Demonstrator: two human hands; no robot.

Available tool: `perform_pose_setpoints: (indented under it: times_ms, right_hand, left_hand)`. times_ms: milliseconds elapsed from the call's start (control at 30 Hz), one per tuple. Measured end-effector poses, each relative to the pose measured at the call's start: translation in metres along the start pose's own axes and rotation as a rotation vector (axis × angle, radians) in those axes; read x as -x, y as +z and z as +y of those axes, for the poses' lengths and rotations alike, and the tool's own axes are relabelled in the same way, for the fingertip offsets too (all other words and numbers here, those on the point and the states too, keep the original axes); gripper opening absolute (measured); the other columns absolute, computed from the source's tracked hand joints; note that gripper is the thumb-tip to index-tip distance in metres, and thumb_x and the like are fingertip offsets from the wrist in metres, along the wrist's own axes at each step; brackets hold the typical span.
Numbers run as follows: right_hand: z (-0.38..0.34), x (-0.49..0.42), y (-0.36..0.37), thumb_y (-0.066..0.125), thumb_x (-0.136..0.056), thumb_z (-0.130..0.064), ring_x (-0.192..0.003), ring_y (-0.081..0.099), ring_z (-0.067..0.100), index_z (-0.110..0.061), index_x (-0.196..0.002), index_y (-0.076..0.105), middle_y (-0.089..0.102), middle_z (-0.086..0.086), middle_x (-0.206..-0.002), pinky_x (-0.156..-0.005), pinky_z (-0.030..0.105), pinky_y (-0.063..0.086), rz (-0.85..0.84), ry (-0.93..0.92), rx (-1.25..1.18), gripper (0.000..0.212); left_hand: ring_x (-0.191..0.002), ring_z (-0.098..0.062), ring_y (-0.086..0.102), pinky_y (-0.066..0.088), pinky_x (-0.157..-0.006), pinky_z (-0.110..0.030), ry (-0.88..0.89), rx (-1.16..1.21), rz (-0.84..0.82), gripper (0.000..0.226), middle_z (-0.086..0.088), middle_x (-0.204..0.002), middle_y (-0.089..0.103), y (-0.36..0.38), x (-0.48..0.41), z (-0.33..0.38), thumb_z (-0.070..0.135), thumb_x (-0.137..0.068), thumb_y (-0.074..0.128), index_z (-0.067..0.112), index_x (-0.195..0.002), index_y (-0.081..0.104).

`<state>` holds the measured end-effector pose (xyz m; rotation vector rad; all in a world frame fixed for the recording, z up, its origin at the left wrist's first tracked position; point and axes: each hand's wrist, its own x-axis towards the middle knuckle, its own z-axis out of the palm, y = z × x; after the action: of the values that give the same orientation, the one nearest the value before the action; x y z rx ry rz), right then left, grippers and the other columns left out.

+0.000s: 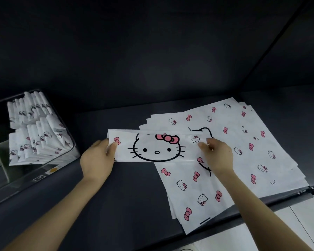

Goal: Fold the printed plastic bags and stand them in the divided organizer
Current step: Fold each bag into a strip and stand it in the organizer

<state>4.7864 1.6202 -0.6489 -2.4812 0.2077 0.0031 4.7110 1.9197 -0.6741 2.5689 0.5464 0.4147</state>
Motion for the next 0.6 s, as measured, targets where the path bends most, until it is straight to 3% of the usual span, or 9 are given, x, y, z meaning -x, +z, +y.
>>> perform_pose_setpoints:
  times_ms: [167, 300, 433, 500, 600]
  right_hand:
    - [0.004, -0.003, 0.004, 0.049, -0.099, -0.027, -0.058, 0.036, 0.03, -0.016, -0.08, 0.041, 0.033, -0.001, -0.052, -0.056, 0.033, 0.032, 0.048, -0.132, 0.112, 0.023]
    - [0.004, -0.014, 0.011, 0.048, -0.098, -0.026, -0.061, 0.039, 0.031, -0.011, -0.075, 0.041, 0.047, 0.01, -0.059, -0.055, 0.032, 0.031, 0.023, -0.085, 0.156, 0.029]
    - [0.003, -0.018, 0.014, 0.048, -0.098, -0.026, -0.061, 0.042, 0.032, -0.015, -0.067, 0.035, 0.052, 0.012, -0.065, -0.055, 0.029, 0.03, 0.024, -0.032, 0.199, 0.035]
    - [0.004, -0.018, 0.015, 0.048, -0.097, -0.027, -0.061, 0.042, 0.031, -0.019, -0.064, 0.032, 0.051, 0.01, -0.063, -0.054, 0.029, 0.03, 0.027, -0.03, 0.202, 0.038]
    - [0.006, -0.017, 0.018, 0.048, -0.097, -0.027, -0.065, 0.051, 0.035, -0.014, -0.075, 0.042, 0.059, 0.013, -0.067, -0.056, 0.032, 0.039, 0.028, -0.045, 0.184, 0.026]
  left_hand:
    - [-0.046, -0.019, 0.037, 0.015, -0.046, -0.016, 0.072, -0.049, 0.044, 0.024, -0.004, -0.06, 0.047, 0.004, 0.001, 0.001, 0.016, -0.092, 0.064, 0.002, -0.073, 0.063]
    - [-0.047, -0.03, 0.047, 0.02, -0.045, -0.022, 0.061, -0.092, 0.02, 0.032, -0.011, -0.057, 0.053, 0.006, -0.011, -0.001, 0.023, -0.094, 0.061, 0.002, -0.07, 0.058]
    - [-0.039, -0.034, 0.049, 0.014, -0.047, -0.016, 0.077, -0.147, 0.008, 0.031, -0.016, -0.051, 0.052, 0.006, -0.014, 0.003, 0.015, -0.086, 0.071, 0.0, -0.066, 0.053]
    - [-0.04, -0.035, 0.051, 0.013, -0.047, -0.016, 0.05, -0.158, 0.009, 0.028, -0.019, -0.051, 0.053, 0.008, -0.015, 0.005, 0.015, -0.084, 0.073, -0.004, -0.073, 0.055]
    - [-0.038, -0.032, 0.05, 0.021, -0.043, -0.015, 0.079, -0.214, 0.042, 0.034, -0.021, -0.058, 0.054, 0.012, -0.013, 0.005, 0.015, -0.079, 0.078, -0.006, -0.091, 0.054]
